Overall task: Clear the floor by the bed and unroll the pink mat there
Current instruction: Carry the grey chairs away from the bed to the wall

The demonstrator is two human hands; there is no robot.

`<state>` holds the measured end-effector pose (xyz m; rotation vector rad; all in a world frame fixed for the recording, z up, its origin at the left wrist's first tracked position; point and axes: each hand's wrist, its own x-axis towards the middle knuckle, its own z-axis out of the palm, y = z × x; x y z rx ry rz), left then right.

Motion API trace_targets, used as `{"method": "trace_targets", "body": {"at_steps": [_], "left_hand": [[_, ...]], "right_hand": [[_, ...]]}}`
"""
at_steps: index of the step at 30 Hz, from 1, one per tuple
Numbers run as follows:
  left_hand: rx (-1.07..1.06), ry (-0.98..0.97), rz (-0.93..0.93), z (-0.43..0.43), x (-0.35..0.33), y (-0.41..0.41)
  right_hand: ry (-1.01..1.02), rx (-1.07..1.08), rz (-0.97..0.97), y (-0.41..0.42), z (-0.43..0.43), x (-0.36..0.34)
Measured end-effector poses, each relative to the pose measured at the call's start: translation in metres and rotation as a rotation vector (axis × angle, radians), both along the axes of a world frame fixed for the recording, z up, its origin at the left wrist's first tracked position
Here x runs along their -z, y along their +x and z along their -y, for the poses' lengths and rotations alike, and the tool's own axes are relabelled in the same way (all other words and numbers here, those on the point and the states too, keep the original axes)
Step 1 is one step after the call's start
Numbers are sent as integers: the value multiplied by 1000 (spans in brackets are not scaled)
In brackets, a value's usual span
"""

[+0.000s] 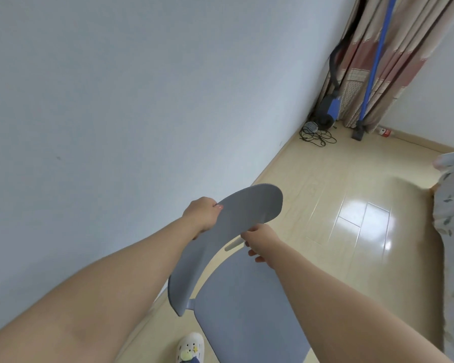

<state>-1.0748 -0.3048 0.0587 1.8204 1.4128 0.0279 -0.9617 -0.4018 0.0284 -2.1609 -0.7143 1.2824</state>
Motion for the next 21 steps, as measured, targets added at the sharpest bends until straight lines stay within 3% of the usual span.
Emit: {"method": "trace_targets", "body": {"at_steps": [6,13,18,21], "left_hand": [[-153,55,103,94,-22,36],[-285,-74,351,172,-33,111],[-218,-309,449,221,-35,166],[-134,-453,519,254,-35,186]], "right_hand": [[-52,89,52,33,105,-17],[-5,216,84,64,182,-35],[19,361,63,87,222,-39],[-13,484,206,110,250,-39]]}}
